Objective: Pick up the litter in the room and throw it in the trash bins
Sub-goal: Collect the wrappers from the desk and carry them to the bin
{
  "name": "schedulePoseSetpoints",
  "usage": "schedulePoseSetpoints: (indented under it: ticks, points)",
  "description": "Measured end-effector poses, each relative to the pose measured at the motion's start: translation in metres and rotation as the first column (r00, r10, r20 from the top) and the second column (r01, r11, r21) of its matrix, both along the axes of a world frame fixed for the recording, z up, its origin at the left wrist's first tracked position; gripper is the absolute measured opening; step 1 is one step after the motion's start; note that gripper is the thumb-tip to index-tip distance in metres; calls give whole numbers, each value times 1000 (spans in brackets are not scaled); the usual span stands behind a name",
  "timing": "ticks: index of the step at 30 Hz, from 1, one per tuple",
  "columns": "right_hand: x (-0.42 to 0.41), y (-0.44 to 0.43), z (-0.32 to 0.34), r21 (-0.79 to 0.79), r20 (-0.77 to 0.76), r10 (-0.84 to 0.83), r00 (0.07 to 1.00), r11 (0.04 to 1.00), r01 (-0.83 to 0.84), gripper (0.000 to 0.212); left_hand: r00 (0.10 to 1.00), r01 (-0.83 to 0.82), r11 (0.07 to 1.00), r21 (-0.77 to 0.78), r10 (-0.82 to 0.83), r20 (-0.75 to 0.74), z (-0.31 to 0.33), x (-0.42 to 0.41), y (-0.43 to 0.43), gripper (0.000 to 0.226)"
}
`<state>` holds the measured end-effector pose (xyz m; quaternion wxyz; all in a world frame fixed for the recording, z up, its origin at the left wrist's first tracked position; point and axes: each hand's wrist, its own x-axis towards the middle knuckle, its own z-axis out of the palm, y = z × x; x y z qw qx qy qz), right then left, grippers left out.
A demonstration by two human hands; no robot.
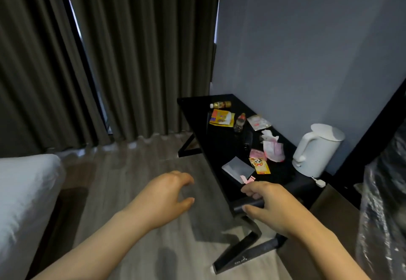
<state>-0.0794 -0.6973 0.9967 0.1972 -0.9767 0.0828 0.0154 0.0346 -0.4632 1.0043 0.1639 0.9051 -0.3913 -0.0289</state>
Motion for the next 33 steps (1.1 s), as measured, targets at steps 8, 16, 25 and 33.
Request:
schedulePoseSetpoints:
  ticks: [8, 16, 25, 33]
  points:
    - [86, -9, -28, 67, 32, -211, 977, 976, 208, 38, 990, 133, 991, -19, -134, -51, -30, 125, -19, 41]
    - [147, -10, -52, 128, 18, -419, 908, 901, 414, 37, 954, 278, 960, -40, -280, -102, -46, 230, -46, 41]
    - [190, -47, -87, 189, -70, -590, 804, 784, 592, 39, 905, 389, 919, -64, -394, -162, -73, 304, -105, 40]
    - [233, -114, -114, 223, -111, -673, 731, 700, 678, 34, 876, 452, 892, 3, -444, -188, -92, 366, -193, 39]
